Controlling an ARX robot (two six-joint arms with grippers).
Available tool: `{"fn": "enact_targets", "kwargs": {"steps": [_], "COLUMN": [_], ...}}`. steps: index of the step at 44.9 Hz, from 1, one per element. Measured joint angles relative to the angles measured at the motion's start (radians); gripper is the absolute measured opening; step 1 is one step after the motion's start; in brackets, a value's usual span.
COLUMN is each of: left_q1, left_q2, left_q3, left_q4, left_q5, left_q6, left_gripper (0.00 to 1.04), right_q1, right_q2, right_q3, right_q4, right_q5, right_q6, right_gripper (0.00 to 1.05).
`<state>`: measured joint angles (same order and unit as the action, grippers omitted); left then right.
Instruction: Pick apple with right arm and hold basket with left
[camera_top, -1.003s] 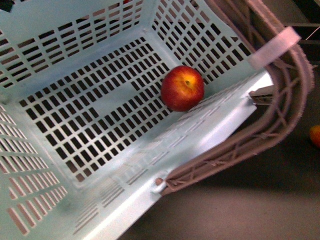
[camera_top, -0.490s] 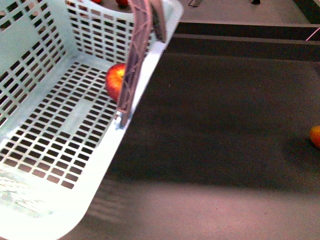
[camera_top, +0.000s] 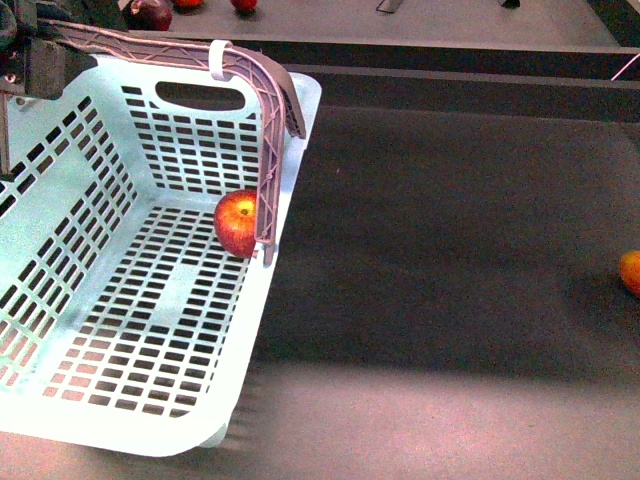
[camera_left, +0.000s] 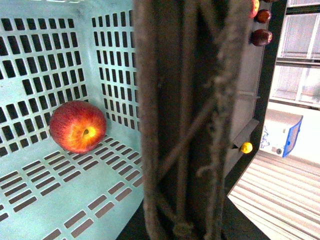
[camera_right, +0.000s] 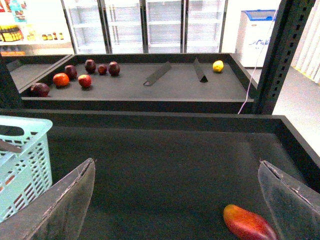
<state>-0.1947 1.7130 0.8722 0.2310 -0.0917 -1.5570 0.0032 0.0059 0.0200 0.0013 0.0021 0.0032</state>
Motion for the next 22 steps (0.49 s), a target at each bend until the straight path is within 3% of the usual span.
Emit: {"fn": "enact_targets", "kwargs": {"steps": [22], "left_q1": [0.036], "left_q2": [0.005], "left_q3": [-0.084], "left_q4": [0.023], "left_q5": [0.035], "left_q6": [0.024], "left_gripper": [0.07], "right_q1": [0.0], "right_q2": [0.0], "right_q3": [0.0], "right_q4": [0.0], "right_q5": [0.0], "right_q6": [0.0], "right_gripper": [0.96]}}
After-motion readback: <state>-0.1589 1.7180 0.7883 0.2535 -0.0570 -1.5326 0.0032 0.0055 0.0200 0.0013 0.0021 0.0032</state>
